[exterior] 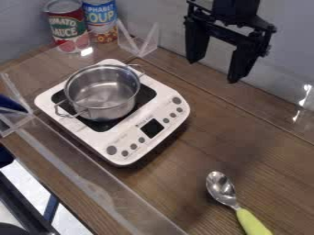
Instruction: Remove silver pot from the white and black stove top and place it on the table
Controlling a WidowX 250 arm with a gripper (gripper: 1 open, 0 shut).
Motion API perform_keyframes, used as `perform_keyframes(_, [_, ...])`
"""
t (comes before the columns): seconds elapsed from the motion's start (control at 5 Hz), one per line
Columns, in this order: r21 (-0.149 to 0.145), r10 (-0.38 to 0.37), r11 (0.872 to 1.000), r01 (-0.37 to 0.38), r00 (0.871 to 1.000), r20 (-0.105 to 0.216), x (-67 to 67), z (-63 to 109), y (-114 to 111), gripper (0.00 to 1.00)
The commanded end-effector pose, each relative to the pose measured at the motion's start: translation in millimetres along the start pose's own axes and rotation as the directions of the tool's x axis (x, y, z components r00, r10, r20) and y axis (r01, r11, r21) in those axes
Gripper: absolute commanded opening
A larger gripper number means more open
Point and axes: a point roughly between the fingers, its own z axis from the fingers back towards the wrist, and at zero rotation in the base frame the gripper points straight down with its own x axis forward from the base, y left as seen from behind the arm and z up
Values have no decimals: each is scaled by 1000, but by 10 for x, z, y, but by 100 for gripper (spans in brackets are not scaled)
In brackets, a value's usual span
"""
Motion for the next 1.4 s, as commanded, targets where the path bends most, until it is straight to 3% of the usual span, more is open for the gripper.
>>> perform_keyframes(0.0, [2, 8, 1000, -8, 1000, -13, 0, -81, 77, 100])
perform_keyframes(0.2, [5, 17, 1000, -17, 999, -27, -2, -161, 161, 100])
perform_keyframes(0.4, [13, 39, 999, -38, 999, -30, -76, -83, 343, 100])
perform_keyframes(0.6, [27, 73, 997, -72, 997, -17, -166, 67, 601, 100])
perform_keyframes(1.0, [41, 187, 981, -188, 982, 33, -357, 189, 1160, 100])
perform_keyframes(1.2, [34, 224, 974, -226, 973, 50, -420, 154, 1245, 100])
